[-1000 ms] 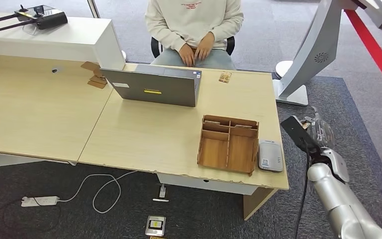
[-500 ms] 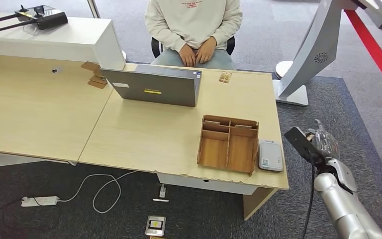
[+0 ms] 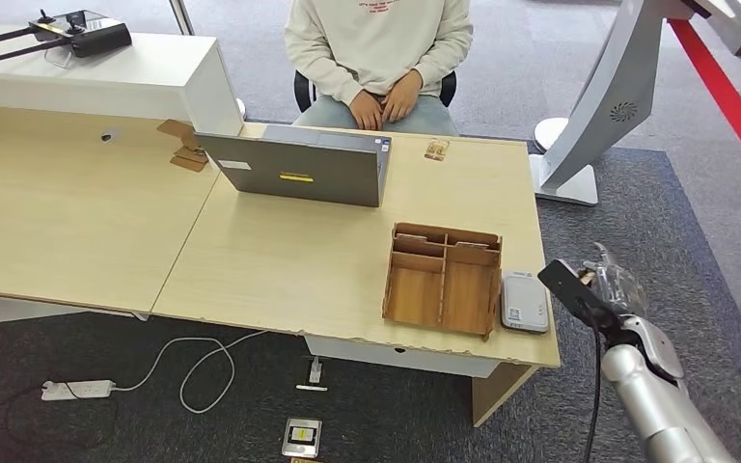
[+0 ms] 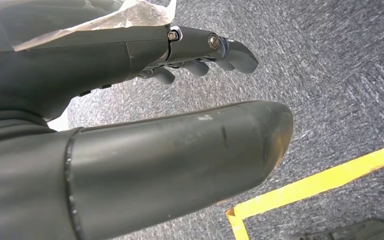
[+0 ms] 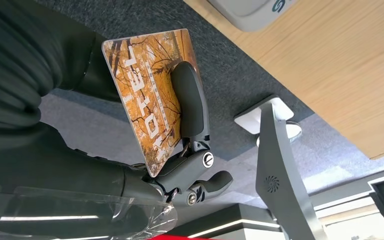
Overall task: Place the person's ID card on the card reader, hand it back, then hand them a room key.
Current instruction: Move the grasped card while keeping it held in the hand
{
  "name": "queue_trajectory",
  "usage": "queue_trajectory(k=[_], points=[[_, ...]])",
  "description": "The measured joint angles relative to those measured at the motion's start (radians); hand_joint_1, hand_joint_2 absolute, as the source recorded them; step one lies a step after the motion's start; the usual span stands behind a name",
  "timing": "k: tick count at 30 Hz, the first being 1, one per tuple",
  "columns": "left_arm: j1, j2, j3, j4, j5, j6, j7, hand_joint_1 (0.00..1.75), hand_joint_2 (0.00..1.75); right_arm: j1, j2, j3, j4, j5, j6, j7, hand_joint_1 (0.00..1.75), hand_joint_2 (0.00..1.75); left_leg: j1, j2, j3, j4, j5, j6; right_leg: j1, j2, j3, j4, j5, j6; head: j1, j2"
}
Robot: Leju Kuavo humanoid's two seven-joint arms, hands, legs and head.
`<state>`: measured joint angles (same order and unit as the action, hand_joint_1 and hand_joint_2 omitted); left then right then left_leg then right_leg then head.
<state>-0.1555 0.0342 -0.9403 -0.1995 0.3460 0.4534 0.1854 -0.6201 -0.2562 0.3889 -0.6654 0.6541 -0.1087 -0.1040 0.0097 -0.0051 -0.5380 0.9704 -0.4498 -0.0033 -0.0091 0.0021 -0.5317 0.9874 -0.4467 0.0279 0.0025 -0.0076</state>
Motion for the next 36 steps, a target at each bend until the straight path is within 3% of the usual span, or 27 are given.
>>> queue_trajectory(k=[12,36], points=[[-0.001,0.001,0.0,0.0,0.005,-0.002,0.002,0.0,0.0,0.042,0.02,0.005,-0.063,0.038,0.025,0.019,1.75,1.75,0.0,0.0,0.0,0.0,0.0,0.0,0.0,0.0,0.0,0.0,0.0,0.0,0.0,0.0],[-0.001,0.0,0.0,0.0,0.027,-0.002,0.004,0.0,0.0,0.014,0.047,0.007,-0.045,0.056,0.035,-0.006,1.75,1.75,0.0,0.0,0.0,0.0,0.0,0.0,0.0,0.0,0.0,0.0,0.0,0.0,0.0,0.0]])
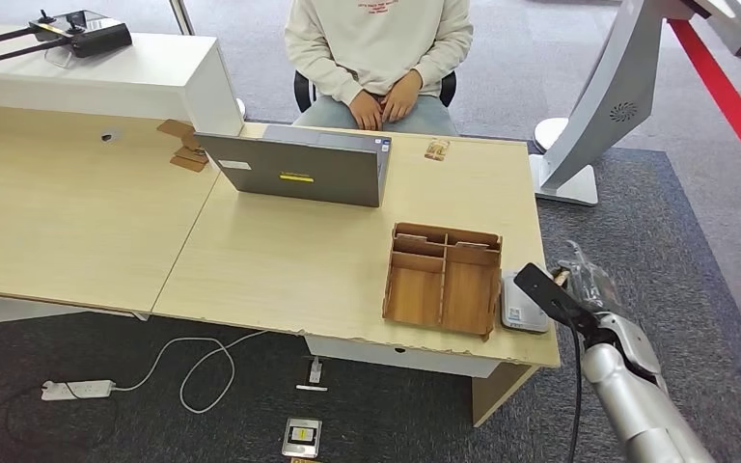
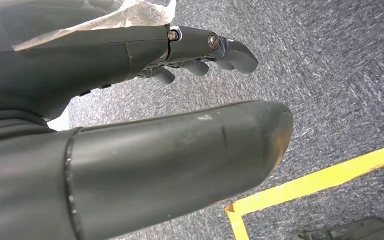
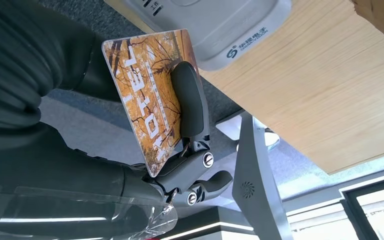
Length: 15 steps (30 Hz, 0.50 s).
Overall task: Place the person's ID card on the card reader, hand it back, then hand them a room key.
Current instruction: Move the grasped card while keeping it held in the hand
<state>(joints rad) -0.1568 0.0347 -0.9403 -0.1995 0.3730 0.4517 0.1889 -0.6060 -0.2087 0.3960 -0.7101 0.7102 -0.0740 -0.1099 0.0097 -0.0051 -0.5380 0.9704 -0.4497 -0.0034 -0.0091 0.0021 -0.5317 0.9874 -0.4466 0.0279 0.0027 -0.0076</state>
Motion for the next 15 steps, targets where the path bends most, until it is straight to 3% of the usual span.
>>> queue_trajectory(k=[15], points=[[0.0,0.0,0.0,0.0,0.007,0.0,0.008,0.0,0.0,-0.01,0.009,0.0,0.043,0.003,0.018,-0.004,1.75,1.75,0.0,0.0,0.0,0.0,0.0,0.0,0.0,0.0,0.0,0.0,0.0,0.0,0.0,0.0]])
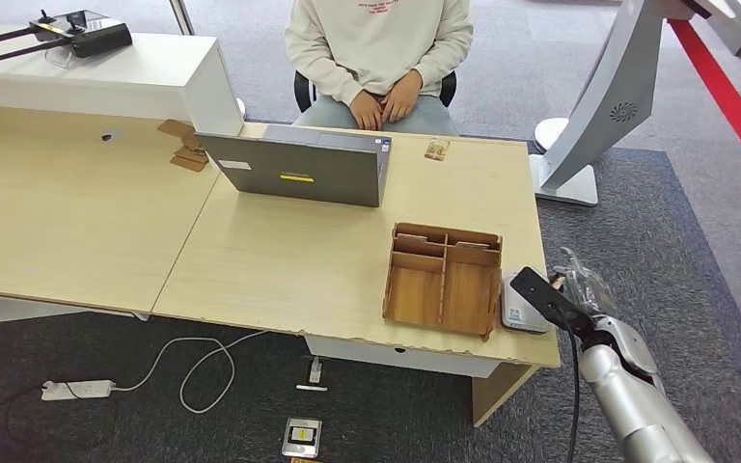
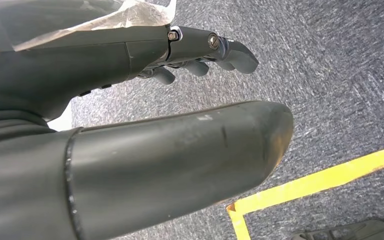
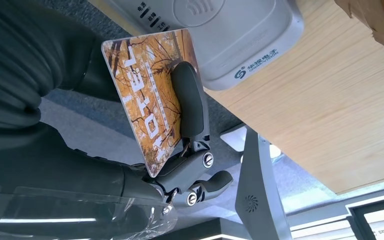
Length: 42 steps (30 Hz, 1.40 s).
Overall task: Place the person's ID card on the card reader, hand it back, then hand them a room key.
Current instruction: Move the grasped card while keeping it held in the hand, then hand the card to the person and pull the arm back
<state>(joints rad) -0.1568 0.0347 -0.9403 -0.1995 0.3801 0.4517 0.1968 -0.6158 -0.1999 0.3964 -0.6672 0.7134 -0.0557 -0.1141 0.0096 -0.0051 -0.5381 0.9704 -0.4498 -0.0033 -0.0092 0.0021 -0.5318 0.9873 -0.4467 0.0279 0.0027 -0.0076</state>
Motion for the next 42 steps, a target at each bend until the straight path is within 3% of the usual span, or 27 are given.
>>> queue_trajectory(k=[18,27,42], points=[[0.0,-0.002,0.0,0.0,0.01,0.0,0.008,0.0,0.0,-0.016,0.001,0.0,0.037,0.004,0.011,-0.009,1.75,1.75,0.0,0.0,0.001,0.0,0.0,0.0,0.0,0.0,0.001,0.0,0.0,0.0,0.0,0.0],[0.0,-0.002,0.0,0.0,-0.006,0.007,-0.002,0.0,0.0,-0.026,0.003,-0.025,0.01,-0.131,-0.078,-0.055,1.75,1.75,0.0,0.0,0.001,0.0,0.0,0.0,0.0,0.0,0.001,0.0,0.0,0.0,0.0,0.0],[0.0,-0.002,-0.008,0.0,-0.038,-0.014,-0.023,0.0,0.0,-0.125,0.03,-0.076,-0.101,-0.239,-0.07,-0.071,1.75,1.75,0.0,0.0,0.001,0.0,0.0,0.0,0.0,0.0,0.001,0.0,0.0,0.0,0.0,0.0]])
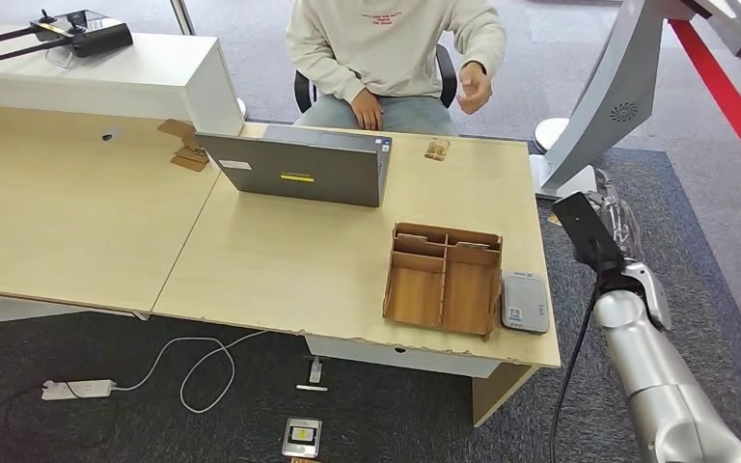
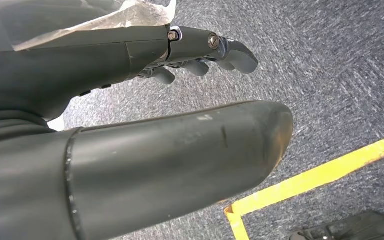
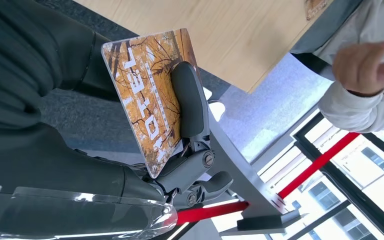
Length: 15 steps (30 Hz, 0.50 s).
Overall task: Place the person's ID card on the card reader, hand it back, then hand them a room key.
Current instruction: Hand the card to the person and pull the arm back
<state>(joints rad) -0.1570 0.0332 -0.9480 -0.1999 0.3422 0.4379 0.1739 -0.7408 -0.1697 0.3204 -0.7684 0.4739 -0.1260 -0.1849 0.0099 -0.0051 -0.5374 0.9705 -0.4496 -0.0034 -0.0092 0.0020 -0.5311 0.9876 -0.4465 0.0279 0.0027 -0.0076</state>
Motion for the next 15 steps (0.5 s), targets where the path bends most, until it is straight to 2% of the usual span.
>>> queue_trajectory(k=[8,15], points=[[0.0,0.0,-0.002,0.0,0.0,0.0,-0.003,0.0,0.0,-0.01,0.017,0.0,-0.003,0.005,-0.001,-0.005,1.75,1.75,0.0,0.0,-0.001,0.0,0.0,0.0,0.0,0.0,0.0,0.0,0.0,0.0,0.0,0.0],[-0.002,0.002,-0.022,0.0,-0.032,0.001,-0.013,0.0,0.0,-0.03,0.064,0.031,-0.001,0.136,-0.002,0.013,1.75,1.75,0.0,0.0,-0.001,0.0,0.0,0.0,0.0,0.0,0.0,0.0,0.0,0.0,0.0,0.0]])
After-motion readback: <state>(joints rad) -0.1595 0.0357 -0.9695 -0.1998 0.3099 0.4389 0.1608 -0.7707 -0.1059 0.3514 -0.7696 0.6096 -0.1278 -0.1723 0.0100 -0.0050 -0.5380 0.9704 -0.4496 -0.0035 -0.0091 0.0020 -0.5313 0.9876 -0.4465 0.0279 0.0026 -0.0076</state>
